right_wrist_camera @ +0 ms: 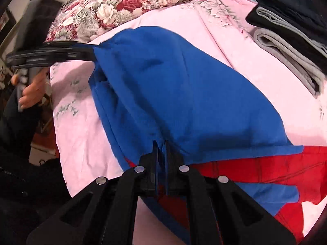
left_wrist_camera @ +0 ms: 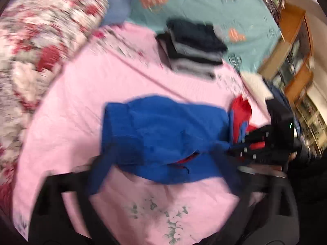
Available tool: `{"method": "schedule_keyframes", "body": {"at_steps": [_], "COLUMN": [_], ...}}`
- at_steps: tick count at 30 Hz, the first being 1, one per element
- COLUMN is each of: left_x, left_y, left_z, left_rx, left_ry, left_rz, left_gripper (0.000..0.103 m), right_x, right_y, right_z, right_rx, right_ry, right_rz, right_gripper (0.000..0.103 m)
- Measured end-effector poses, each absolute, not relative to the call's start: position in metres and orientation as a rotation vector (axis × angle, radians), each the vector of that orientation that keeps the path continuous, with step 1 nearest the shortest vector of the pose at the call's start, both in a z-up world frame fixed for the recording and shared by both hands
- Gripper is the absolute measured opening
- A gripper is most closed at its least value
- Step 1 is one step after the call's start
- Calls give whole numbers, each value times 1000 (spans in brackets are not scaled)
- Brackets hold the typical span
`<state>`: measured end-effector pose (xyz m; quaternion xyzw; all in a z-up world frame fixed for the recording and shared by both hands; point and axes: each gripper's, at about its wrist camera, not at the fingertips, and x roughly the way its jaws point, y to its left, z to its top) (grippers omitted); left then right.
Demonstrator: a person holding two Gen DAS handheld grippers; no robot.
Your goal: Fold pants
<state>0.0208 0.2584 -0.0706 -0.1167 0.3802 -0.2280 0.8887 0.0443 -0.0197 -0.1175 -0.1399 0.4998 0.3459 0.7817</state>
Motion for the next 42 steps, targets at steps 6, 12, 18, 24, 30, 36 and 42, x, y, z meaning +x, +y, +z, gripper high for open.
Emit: {"method": "schedule_keyframes", "body": {"at_steps": [6, 12, 18, 24, 30, 36, 42], "left_x": [22, 46, 59, 67, 60, 63, 36], "left_y": [298, 278, 252, 256, 257, 262, 263], "left_z": [-68, -97, -118, -126, -120, -149, -106], "left_rx": [-600, -740, -817, -783, -653, -677, -575], "left_ry": [842, 977, 1081, 1118, 1115, 1153, 1054], "left_rz": [-280, -224, -277, -191, -171, -209, -167], "left_gripper": [101, 94, 86, 8, 12, 21, 73], "right_x": [49, 49, 48, 46, 35, 31, 33], "right_y": [-22, -29, -31, -32, -33, -19, -23], "right_z": [-120, -122, -121, -119, -96, -131, -86], "right_rx": [-278, -252, -238, -228, -229, -311, -206], "right_ry": [1055, 1051, 1044, 1034, 999, 1065, 1083], "right_rz": [751, 761, 769, 776, 829, 812, 869], "right_gripper": [5, 5, 5, 5, 5, 9, 29]}}
